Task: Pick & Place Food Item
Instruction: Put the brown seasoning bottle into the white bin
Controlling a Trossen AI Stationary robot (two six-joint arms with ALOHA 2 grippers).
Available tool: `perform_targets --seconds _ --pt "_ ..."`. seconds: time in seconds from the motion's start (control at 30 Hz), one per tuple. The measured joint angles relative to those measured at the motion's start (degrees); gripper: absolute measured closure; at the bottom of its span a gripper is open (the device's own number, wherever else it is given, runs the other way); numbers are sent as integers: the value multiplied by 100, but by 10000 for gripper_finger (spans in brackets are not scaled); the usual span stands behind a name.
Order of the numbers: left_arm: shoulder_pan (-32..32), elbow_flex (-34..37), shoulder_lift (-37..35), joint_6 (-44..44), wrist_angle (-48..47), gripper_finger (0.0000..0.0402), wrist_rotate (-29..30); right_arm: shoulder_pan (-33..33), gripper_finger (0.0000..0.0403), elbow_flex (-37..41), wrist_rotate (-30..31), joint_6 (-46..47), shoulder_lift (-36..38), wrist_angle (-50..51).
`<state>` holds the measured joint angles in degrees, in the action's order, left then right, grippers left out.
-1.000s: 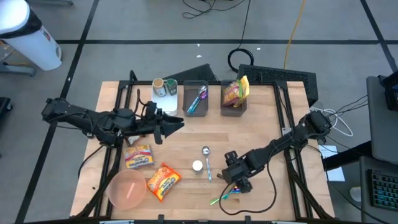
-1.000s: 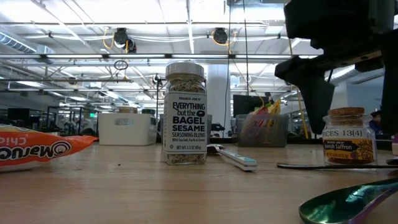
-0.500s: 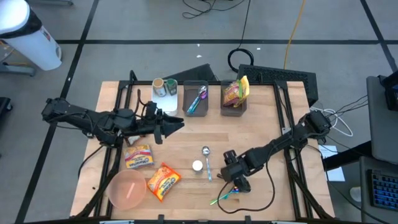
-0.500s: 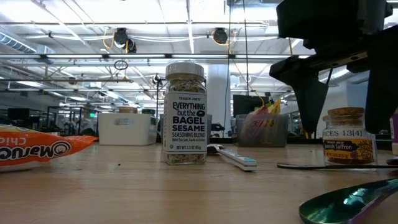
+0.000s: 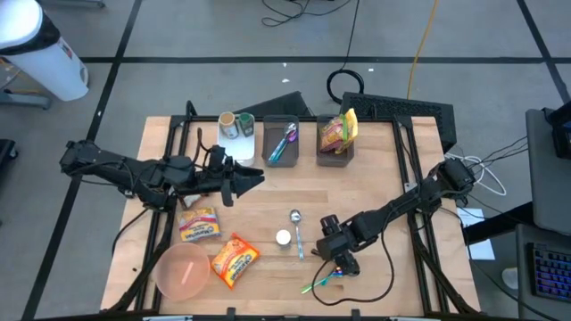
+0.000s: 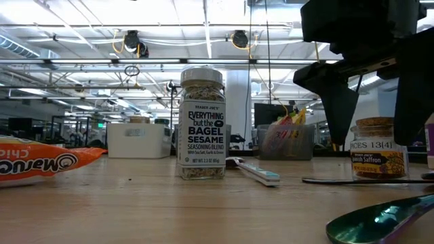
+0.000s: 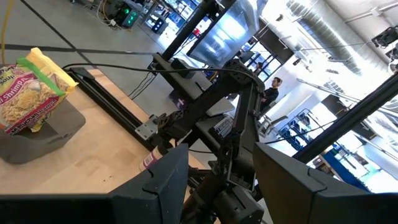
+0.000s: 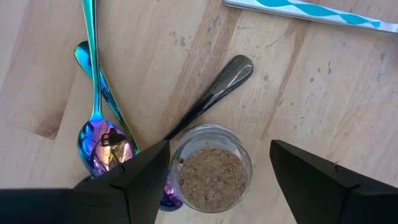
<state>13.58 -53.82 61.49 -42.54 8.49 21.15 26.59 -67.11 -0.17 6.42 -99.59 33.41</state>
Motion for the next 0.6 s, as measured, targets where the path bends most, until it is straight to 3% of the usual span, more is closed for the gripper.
perform_targets --seconds 0.4,0.6 --pt "127 0 2 -24 -98 215 -4 21 137 1039 -147 742 444 -919" --pt "168 0 2 -156 -327 215 -2 24 138 2011 -1 1451 1137 -2237"
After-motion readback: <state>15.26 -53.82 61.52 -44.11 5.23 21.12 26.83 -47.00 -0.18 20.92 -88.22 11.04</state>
